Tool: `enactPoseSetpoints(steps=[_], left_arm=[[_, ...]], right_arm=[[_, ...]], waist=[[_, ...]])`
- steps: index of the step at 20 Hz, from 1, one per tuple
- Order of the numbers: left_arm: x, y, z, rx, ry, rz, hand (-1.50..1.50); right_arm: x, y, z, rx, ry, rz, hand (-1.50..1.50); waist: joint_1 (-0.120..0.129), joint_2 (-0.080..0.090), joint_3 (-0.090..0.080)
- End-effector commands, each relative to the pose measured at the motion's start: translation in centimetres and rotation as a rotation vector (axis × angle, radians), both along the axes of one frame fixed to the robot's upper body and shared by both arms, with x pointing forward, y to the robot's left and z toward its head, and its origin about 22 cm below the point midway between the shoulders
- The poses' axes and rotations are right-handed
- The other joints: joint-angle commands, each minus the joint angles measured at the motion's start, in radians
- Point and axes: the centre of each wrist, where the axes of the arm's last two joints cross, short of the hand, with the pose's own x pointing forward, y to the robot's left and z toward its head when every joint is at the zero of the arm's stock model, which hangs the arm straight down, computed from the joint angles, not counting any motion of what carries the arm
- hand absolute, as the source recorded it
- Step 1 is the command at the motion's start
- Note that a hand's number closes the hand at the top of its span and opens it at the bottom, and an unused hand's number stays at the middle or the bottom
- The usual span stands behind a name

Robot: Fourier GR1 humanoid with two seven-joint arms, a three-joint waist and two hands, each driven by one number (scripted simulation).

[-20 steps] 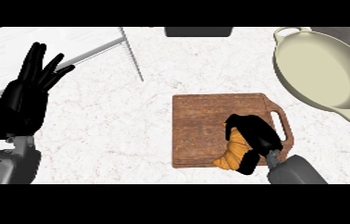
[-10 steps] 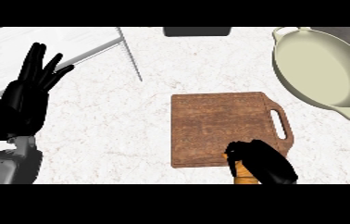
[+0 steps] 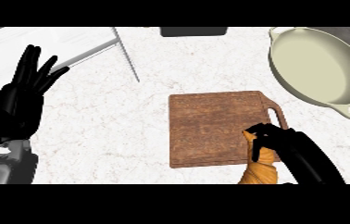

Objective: Pick the croissant from the cutting board and place it in the pot

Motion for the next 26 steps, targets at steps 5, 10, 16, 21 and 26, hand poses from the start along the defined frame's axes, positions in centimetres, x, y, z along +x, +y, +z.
enactPoseSetpoints(steps=[5, 10, 16, 21, 26], left_arm=[[-0.9, 0.8, -2.4, -0.019, 0.08, 0.014, 0.0], [0.3, -0.6, -2.1, -0.004, 0.084, -0.003, 0.0], [-0.3, -1.6, -2.5, 0.009, 0.061, -0.006, 0.0], [0.4, -0.9, -0.8, 0.015, 0.078, -0.023, 0.0], [1.0, -1.0, -0.6, -0.02, 0.06, -0.02, 0.0]], right_arm=[[-1.2, -4.6, 6.2, 0.183, -0.275, -0.248, 1.5], [1.5, -7.5, 8.5, 0.222, -0.331, -0.374, 1.5], [4.6, -13.0, 8.3, 0.302, -0.26, -0.431, 1.5], [9.0, -14.9, 7.9, 0.341, -0.241, -0.464, 1.5], [10.4, -18.3, 6.2, 0.457, -0.228, -0.464, 1.5]], waist=[[0.006, 0.011, -0.007], [0.021, 0.015, -0.007], [0.033, 0.016, -0.007], [0.042, 0.018, -0.007], [0.036, 0.016, -0.006]])
